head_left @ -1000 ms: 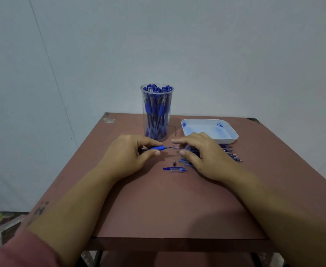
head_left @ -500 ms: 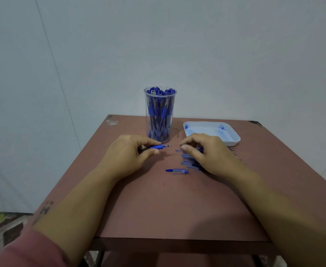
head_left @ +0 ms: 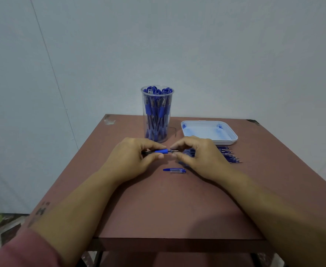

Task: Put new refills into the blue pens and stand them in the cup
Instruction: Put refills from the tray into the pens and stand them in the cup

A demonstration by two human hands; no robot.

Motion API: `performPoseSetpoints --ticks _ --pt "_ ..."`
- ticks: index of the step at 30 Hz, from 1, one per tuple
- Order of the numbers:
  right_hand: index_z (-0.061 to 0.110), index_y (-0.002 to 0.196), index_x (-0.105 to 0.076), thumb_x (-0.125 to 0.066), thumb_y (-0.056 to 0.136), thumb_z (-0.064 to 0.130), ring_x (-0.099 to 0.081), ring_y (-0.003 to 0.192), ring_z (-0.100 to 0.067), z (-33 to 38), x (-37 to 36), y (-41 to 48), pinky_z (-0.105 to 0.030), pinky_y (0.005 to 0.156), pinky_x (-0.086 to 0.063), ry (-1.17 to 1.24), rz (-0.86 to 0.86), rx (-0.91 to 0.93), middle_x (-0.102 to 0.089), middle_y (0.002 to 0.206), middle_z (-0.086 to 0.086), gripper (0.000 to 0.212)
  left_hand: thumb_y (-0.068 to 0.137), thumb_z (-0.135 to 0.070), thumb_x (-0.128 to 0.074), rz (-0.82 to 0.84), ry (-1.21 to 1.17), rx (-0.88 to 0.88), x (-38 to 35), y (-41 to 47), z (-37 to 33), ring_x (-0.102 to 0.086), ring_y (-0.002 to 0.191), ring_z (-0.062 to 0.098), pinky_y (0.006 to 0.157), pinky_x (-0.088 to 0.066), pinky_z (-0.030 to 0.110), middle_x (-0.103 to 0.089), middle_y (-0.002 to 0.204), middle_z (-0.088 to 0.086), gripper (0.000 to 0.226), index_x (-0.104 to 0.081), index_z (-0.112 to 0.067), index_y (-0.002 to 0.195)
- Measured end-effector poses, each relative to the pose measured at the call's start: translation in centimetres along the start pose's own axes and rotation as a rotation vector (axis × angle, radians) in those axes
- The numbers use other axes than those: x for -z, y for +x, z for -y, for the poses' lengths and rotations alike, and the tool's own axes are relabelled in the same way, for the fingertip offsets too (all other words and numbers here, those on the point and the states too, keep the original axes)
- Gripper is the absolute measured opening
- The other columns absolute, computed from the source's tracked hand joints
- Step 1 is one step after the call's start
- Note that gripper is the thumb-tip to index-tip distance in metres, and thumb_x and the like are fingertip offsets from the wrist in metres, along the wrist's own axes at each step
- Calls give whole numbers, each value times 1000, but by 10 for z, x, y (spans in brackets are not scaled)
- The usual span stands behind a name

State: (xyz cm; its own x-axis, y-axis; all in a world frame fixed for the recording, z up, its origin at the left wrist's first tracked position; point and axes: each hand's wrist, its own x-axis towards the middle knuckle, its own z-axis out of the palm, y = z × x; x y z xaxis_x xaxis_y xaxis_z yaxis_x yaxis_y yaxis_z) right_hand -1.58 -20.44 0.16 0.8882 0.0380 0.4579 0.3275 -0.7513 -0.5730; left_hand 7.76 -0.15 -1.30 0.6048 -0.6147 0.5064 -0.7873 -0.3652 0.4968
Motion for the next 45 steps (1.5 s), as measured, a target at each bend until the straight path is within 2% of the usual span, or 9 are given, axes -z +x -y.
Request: performPoseSetpoints --ticks 8,12,18,22,27,32,36,40,45 --pt "24 117 -63 -70 87 33 -56 94 1 0 0 1 -10 82 -44 -109 19 70 -61 97 13 32 82 -49 -63 3 -10 -13 0 1 0 -65 83 -2 73 -54 32 -70 97 -27 26 -72 -43 107" --pt "18 101 -67 -68 90 22 -52 85 -1 -1 -2 2 -9 77 -39 -185 -36 174 -58 88 19 12 83 -47 -64 -1 5 -23 0 1 0 -63 82 -5 73 -54 29 -70 97 -27 26 -72 -42 107" --pt "20 121 -63 -70 87 30 -54 88 -2 -2 0 0 -9 81 -42 -156 -12 127 -61 95 11 36 84 -45 -67 -11 9 -30 0 1 -1 -64 86 -5 75 -55 30 -71 99 -25 25 -72 -41 108" --pt "15 100 -68 -66 90 21 -48 80 -2 -2 -1 2 -8 76 -38 -228 -36 198 -58 86 13 12 85 -43 -68 -13 12 -33 1 0 -2 -64 86 -5 75 -55 29 -71 99 -25 23 -72 -40 108" --pt "17 116 -66 -66 90 31 -51 87 0 -3 1 0 -6 80 -38 -213 -36 164 -58 93 16 30 85 -41 -70 -12 6 -34 0 0 -2 -65 84 -3 75 -55 30 -71 98 -23 22 -72 -40 107" --pt "16 96 -68 -61 93 29 -51 80 -5 -2 -1 1 -13 73 -40 -238 -27 199 -59 83 13 16 82 -47 -65 -14 -15 -26 -1 -1 -2 -65 85 -3 75 -54 32 -70 97 -27 25 -72 -42 106" --pt "21 116 -64 -63 92 35 -55 89 -4 -2 1 -1 -12 81 -42 -172 0 134 -63 96 10 28 82 -49 -64 -17 -17 -27 -2 0 -2 -65 85 -3 76 -55 33 -70 97 -27 27 -72 -43 107" --pt "14 99 -67 -65 90 23 -46 80 -1 0 -1 1 -8 76 -37 -246 -46 223 -53 86 17 12 82 -48 -64 -27 -14 -41 -1 -1 -3 -64 85 -5 76 -55 30 -71 98 -26 27 -72 -41 106" --pt "13 96 -69 -53 95 33 -51 79 -6 -1 -3 1 -18 73 -42 -220 -26 184 -63 84 6 26 83 -42 -70 -46 -10 -52 -2 -1 -4 -65 85 -5 75 -55 30 -71 97 -24 23 -73 -40 105"
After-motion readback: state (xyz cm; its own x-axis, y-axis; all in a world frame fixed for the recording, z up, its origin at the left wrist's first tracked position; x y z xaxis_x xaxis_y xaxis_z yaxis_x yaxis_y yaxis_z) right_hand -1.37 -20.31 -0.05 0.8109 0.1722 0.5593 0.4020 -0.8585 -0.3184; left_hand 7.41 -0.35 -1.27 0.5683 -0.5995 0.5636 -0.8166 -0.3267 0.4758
